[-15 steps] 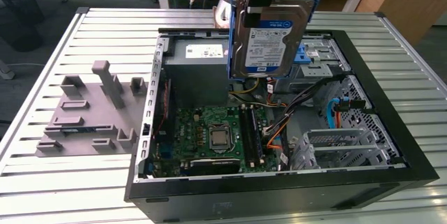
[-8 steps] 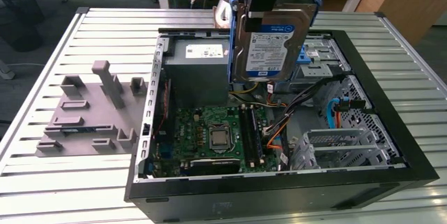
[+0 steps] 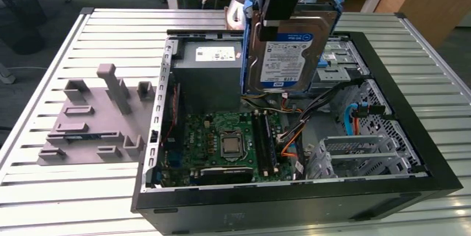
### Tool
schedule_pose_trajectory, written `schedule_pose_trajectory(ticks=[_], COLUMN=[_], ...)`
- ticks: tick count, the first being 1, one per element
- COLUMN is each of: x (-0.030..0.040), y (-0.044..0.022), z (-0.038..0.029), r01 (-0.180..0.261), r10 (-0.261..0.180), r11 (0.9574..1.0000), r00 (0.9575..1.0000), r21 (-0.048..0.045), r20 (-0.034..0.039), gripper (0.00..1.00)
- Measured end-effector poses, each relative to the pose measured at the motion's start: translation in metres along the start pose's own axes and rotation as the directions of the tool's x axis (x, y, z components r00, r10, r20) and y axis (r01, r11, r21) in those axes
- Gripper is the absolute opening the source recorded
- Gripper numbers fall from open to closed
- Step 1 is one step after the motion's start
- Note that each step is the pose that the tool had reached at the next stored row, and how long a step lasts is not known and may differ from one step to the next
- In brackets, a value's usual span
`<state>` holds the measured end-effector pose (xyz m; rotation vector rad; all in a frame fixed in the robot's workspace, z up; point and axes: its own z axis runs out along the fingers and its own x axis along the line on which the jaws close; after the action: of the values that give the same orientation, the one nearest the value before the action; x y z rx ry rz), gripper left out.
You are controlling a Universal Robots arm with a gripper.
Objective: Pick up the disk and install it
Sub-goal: 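Insert the disk into the insertion slot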
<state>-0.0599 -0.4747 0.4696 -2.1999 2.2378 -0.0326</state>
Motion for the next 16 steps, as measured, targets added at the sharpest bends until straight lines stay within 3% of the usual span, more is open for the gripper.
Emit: schedule_pose_trajectory(ticks=[9, 16], x=[0.0188, 0.0195], y=[-0.0003, -0.0006], z=[0.0014, 0.0014], r01=[0.000, 0.000], r10=[0.000, 0.000], r11=[1.0000, 1.0000], r00=[1.0000, 1.0000], r21=[0.0000, 0.0000], r20=[0.0001, -0.0008], gripper=[0.36, 0.36])
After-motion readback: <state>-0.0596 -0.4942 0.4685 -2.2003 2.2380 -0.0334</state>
